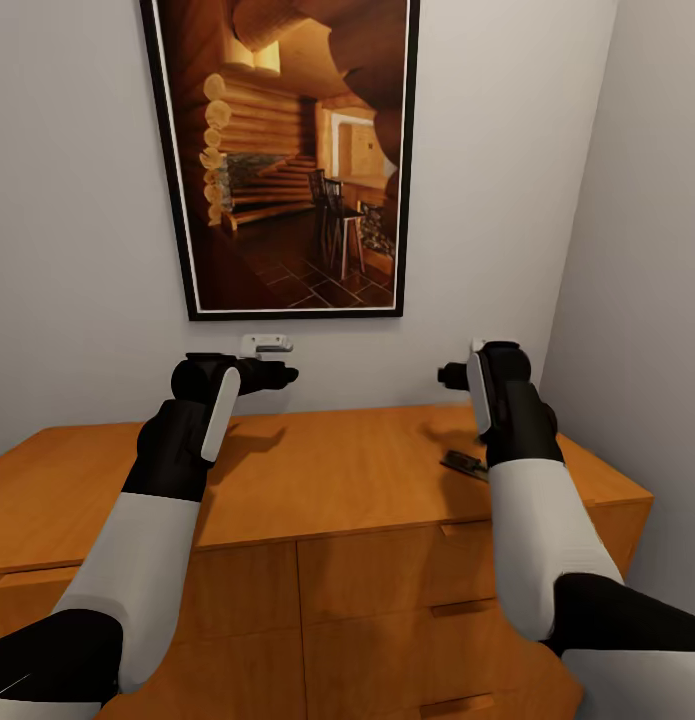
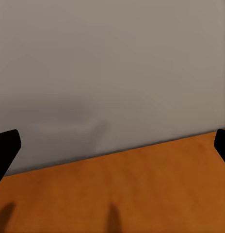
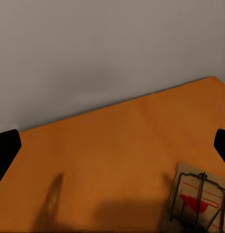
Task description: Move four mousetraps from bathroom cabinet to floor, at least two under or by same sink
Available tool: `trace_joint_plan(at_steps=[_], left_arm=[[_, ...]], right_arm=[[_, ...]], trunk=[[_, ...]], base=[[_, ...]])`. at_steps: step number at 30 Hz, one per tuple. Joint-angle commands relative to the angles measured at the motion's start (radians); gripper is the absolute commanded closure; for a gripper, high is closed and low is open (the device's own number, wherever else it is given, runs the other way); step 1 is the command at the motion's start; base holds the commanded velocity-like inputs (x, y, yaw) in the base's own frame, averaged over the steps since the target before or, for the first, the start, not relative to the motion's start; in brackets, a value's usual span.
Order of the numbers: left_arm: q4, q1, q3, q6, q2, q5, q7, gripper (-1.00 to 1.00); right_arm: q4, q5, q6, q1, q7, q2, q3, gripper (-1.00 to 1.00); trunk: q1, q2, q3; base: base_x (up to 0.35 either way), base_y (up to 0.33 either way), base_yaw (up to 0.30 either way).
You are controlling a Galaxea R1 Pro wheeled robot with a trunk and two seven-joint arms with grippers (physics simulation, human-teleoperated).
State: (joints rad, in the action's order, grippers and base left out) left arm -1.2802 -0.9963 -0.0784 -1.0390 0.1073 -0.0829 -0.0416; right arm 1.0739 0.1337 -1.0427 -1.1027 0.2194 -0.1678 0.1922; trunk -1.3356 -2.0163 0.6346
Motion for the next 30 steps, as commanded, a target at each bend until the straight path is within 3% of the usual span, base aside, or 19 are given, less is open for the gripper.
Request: trace_joint_plan(at_steps=[1,10,25,30], left_arm=[[0.000,-0.001,0.000,-0.004,0.000,-0.008,-0.004,-1.00],[0.002,-0.001,0.000,-0.004,0.000,-0.009,-0.004,-1.00],[0.006,-0.001,0.000,-0.004,0.000,-0.009,-0.004,-1.00],[0.007,-0.001,0.000,-0.004,0.000,-0.010,-0.004,-1.00]], right_arm=[[-0.019,0.010,-0.005,-0.007,-0.004,0.000,0.015,-1.00],[-0.100,0.010,-0.005,-0.025,0.008,0.006,0.062,-1.00],[-0.105,0.010,-0.005,-0.028,0.016,0.007,0.074,-1.00],[-0.104,0.011,-0.005,-0.028,0.017,0.009,0.098,-1.00]], trunk=[[0.000,-0.001,0.001],[0.000,-0.001,0.001],[0.000,-0.001,0.001],[0.000,-0.001,0.001]], base=[[0.003,0.000,0.000],[0.001,0.000,0.000],[0.000,0.000,0.000],[0.000,0.000,0.000]])
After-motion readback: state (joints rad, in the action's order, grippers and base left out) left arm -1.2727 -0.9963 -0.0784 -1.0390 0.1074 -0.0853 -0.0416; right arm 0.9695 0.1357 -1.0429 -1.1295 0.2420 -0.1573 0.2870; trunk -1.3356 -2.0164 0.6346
